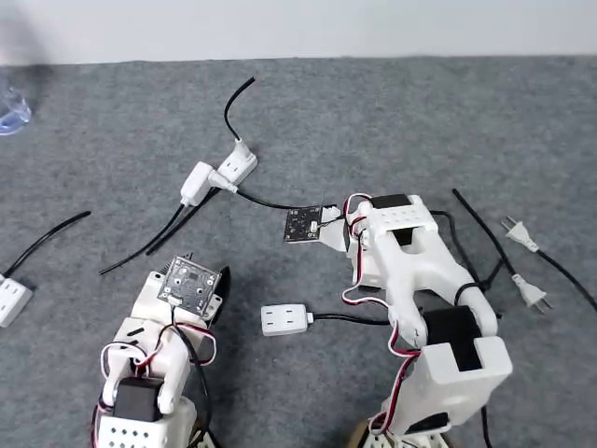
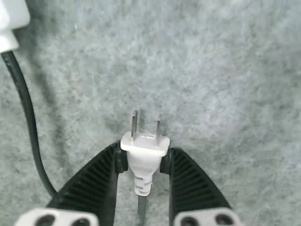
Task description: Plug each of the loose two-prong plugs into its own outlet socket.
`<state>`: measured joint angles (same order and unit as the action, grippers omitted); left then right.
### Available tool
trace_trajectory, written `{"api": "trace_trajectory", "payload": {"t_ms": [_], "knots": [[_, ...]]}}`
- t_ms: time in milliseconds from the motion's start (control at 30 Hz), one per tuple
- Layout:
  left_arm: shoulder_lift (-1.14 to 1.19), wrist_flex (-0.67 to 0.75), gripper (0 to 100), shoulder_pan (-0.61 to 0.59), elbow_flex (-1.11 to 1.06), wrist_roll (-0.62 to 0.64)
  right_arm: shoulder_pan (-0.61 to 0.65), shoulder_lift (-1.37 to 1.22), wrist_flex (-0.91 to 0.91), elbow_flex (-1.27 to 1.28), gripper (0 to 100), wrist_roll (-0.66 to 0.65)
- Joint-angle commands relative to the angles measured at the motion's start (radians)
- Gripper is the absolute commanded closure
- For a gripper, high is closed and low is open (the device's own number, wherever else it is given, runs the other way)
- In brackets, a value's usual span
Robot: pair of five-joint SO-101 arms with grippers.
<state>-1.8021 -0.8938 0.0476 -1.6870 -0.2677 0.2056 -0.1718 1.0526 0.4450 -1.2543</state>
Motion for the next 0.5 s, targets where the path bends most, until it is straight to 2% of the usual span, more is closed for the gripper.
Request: {"api": "trace_trajectory", "payload": {"t_ms": [0, 100, 200, 367, 467], "knots": [[-0.011, -0.003, 80, 0.006, 0.004, -0.005, 0.033, 0.077, 0.041, 0.003, 99.1, 0.012], [-0.015, 0.011, 80, 0.044, 0.004, -0.003, 0.084, 0.17, 0.139, 0.003, 99.1, 0.017], [-0.015, 0.048, 80, 0.135, 0.004, 0.003, 0.12, 0.277, 0.208, 0.003, 99.1, 0.101], [-0.017, 0.149, 86, 0.164, 0.007, 0.127, 0.14, 0.484, 0.338, 0.003, 99.1, 0.204], [-0.017, 0.203, 86, 0.175, 0.005, 0.233, 0.168, 0.613, 0.386, 0.003, 99.1, 0.331]]}}
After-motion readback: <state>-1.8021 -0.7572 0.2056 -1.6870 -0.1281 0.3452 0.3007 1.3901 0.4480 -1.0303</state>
